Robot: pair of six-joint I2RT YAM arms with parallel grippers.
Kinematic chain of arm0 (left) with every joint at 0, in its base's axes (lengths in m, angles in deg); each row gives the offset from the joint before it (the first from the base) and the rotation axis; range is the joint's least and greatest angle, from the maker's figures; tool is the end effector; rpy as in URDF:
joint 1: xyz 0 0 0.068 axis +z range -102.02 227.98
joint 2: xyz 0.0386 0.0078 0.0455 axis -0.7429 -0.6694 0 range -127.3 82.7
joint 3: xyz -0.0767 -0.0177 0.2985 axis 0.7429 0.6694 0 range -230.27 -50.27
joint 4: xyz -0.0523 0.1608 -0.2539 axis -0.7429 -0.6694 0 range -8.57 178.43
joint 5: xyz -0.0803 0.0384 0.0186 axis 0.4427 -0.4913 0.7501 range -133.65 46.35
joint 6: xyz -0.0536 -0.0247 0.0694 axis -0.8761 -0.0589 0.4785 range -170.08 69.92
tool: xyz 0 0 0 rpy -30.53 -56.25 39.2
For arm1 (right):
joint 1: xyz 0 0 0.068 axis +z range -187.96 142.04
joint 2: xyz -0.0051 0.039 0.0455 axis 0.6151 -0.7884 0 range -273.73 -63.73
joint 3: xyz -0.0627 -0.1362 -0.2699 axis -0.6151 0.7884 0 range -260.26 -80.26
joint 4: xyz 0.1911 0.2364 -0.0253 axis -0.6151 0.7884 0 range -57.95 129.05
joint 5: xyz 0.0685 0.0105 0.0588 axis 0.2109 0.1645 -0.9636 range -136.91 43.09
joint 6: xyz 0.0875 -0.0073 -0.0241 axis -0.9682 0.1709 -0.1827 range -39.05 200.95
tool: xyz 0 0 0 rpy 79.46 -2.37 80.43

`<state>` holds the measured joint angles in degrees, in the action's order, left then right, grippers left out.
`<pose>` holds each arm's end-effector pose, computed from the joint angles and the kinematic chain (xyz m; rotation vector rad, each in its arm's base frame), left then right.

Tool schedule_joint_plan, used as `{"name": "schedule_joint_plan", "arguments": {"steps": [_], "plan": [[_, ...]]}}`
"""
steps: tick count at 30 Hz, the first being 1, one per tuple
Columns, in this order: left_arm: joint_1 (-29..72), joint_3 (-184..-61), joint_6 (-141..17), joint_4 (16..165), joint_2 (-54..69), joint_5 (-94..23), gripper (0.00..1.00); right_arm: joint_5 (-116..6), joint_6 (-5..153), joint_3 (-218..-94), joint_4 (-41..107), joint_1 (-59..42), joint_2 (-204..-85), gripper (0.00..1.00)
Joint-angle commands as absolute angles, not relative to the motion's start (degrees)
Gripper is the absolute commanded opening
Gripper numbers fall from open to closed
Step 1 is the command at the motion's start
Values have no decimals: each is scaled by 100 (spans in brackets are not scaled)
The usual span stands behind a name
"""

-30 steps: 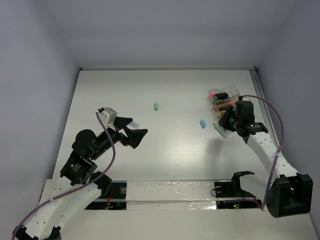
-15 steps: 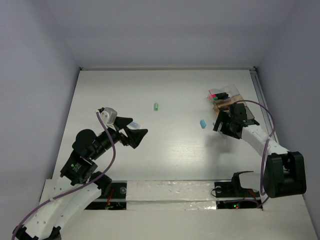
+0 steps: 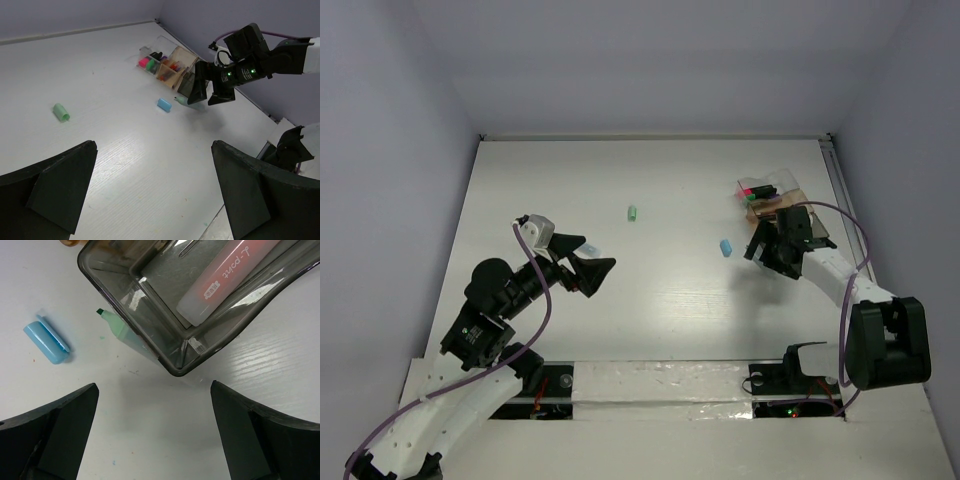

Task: Sort the stationery into containers
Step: Pick up the pen from the center of the board.

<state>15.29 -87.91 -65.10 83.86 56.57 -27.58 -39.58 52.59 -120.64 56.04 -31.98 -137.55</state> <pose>0.1346 -0.1133 0.3814 0.4658 1.4428 -0.8771 0.2949 0.0205 0.1617 0.5441 2.5034 0.0641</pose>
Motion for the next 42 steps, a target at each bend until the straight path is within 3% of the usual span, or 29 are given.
{"name": "schedule_joint_plan", "arguments": {"steps": [1,14,24,28,31,33,35,37,42], "plan": [[1493,-9096,-6423,8545,5651,-2686,99,-3839,5159,-12201,5490,-3190,-13816,100],[1493,-9122,-6396,8545,5660,-2730,99,-4129,5546,-12447,5455,-3190,-14414,100],[1546,-9114,-6396,8536,5546,-2695,99,-3944,5546,-12825,5411,-1934,-14713,99],[1546,-9105,-6405,8545,5484,-2695,99,-3980,5476,-13044,5411,-1661,-14749,91],[1598,-9105,-6414,8545,5440,-2686,99,-3656,5450,-13167,5683,-1660,-14740,81],[1599,-9105,-6405,8553,5423,-2678,99,-3436,5423,-13185,5885,-1660,-14705,67],[1599,-9105,-6405,8553,5388,-2669,99,-3102,5406,-13142,5982,-1660,-14635,65],[1599,-9105,-6414,8562,5379,-2660,99,-2821,5467,-13176,6078,-1660,-14739,56],[1652,-9096,-6414,8571,5326,-2660,99,-2372,5599,-13370,6352,-1660,-15056,55]]}}
